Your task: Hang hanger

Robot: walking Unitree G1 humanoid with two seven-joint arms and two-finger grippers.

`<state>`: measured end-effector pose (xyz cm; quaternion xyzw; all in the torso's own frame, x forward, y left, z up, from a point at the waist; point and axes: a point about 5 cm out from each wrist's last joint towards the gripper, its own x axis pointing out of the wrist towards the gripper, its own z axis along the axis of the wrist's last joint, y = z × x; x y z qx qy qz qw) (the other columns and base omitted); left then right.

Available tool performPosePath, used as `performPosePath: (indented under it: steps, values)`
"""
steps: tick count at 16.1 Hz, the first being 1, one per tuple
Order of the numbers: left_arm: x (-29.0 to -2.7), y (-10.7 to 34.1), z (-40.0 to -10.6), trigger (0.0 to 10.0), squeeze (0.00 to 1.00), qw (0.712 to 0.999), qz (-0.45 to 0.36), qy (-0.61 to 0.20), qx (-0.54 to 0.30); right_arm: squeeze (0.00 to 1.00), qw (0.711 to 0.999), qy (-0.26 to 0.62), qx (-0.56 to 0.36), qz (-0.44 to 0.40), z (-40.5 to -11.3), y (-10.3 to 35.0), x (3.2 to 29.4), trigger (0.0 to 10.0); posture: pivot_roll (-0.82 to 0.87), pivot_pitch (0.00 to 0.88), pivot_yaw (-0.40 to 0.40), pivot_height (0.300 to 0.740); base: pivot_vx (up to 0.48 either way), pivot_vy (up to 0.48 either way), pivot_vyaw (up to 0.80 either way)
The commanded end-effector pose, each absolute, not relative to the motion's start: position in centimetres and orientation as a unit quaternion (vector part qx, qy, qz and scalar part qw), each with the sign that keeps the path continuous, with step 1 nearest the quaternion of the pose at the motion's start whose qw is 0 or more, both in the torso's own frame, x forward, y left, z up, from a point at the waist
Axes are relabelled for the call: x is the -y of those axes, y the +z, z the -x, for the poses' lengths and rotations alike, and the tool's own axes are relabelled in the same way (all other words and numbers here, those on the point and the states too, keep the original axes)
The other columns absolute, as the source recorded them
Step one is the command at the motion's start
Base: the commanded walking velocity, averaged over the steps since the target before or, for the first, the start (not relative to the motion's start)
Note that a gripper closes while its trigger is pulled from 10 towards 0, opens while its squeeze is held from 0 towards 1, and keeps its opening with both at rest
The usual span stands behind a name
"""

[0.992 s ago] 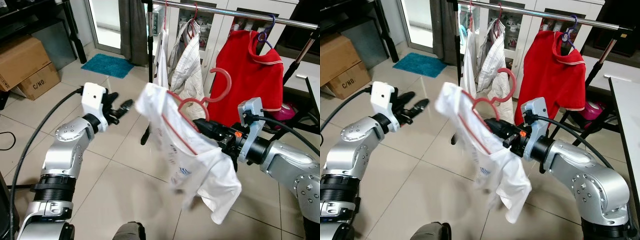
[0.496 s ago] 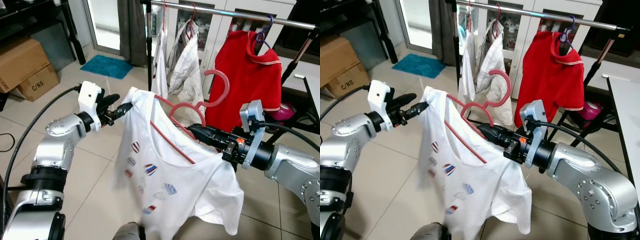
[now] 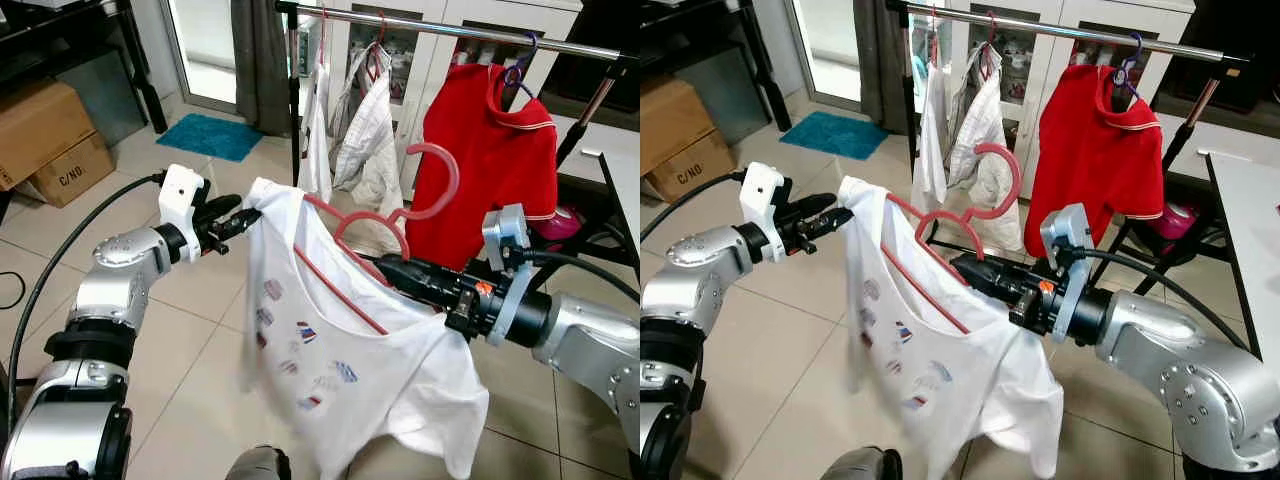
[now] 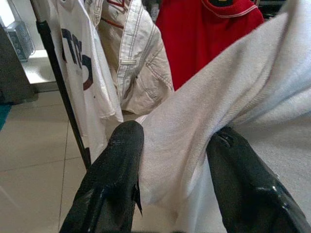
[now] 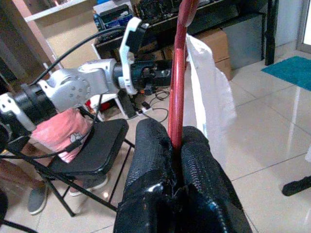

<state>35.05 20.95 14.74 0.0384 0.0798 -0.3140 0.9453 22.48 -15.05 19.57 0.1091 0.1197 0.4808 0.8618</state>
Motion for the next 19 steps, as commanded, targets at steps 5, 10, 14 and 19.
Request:
performPosePath:
  steps: [5,10,14,19]
  values:
    - [-20.78,14.83,-35.52,0.0,0.0,0.941,-0.055,-0.323,-0.079,0.0,0.855,0.496,-0.107,-0.103,-21.96,20.36,14.99,10.0,0.01,0.0,0.012,0.74,0.0,0.0,0.0]
    - [-20.66,14.53,-35.54,0.0,0.0,0.942,-0.054,-0.324,-0.075,0.0,0.856,0.495,-0.11,-0.103,-21.96,20.31,15.06,10.0,0.01,0.0,0.01,0.74,0.0,0.0,0.0]
    - [-20.64,14.44,-35.52,0.0,0.0,0.943,-0.053,-0.321,-0.072,0.0,0.856,0.494,-0.112,-0.102,-22.0,20.28,15.11,10.0,0.01,0.0,0.007,0.74,0.0,0.0,0.0]
    - [-20.79,14.17,-35.34,0.0,0.0,0.947,-0.047,-0.312,-0.063,0.0,0.857,0.493,-0.114,-0.099,-22.08,20.26,15.25,10.0,0.01,0.0,0.001,0.74,0.0,0.0,0.0]
